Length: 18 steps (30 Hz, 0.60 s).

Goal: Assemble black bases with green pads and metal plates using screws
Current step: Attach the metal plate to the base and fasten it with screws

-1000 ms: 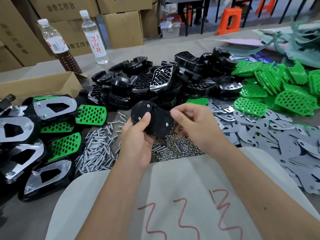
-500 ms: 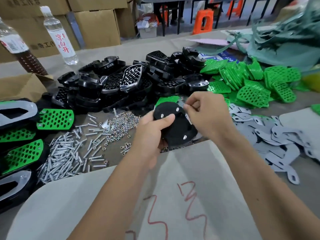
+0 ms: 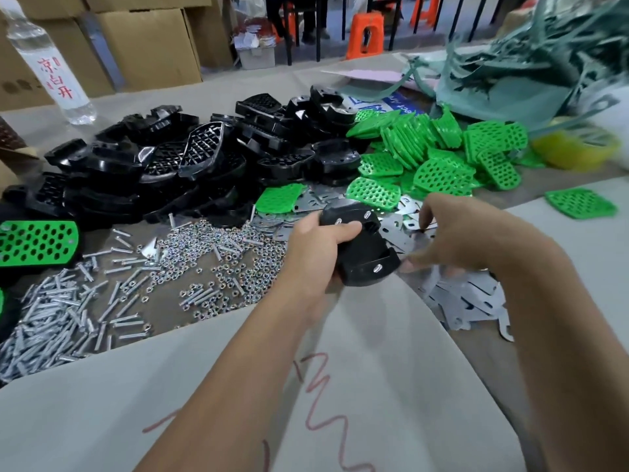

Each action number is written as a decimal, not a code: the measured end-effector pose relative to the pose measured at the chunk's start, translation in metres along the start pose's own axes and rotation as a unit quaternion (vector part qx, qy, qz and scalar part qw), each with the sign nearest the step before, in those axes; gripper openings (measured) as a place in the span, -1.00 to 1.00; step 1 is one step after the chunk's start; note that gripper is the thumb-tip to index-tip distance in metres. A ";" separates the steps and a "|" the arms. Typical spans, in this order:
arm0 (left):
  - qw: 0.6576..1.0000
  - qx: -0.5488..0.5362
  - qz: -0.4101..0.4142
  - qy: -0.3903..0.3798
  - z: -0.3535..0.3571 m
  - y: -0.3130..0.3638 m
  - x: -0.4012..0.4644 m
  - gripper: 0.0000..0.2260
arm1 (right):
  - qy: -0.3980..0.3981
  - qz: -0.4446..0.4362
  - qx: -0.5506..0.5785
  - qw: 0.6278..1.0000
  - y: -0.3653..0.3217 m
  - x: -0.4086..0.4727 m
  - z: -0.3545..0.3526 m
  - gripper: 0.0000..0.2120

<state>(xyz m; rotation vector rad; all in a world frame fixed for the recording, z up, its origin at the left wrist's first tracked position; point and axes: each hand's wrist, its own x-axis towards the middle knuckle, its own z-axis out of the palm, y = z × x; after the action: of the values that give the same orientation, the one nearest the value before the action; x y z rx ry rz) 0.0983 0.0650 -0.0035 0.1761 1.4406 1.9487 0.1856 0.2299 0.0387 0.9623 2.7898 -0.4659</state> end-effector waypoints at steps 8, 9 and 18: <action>1.000 0.014 -0.006 0.026 -0.009 0.005 -0.002 -0.79 | 0.204 -0.042 0.301 0.931 0.011 0.018 0.005 -0.74; 1.000 0.012 -0.004 0.028 -0.009 0.006 -0.002 -0.78 | 0.227 -0.059 0.343 0.909 0.008 0.018 0.004 -0.79; 0.996 0.017 0.041 0.073 -0.061 0.027 -0.015 -0.78 | 0.269 -0.197 0.521 0.786 -0.081 0.021 0.016 -0.79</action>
<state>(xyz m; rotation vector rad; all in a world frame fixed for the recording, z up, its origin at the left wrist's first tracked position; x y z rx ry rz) 0.0674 0.0040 0.0015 0.1125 1.5838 2.0404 0.1195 0.1758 0.0385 0.6465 3.1394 -2.2887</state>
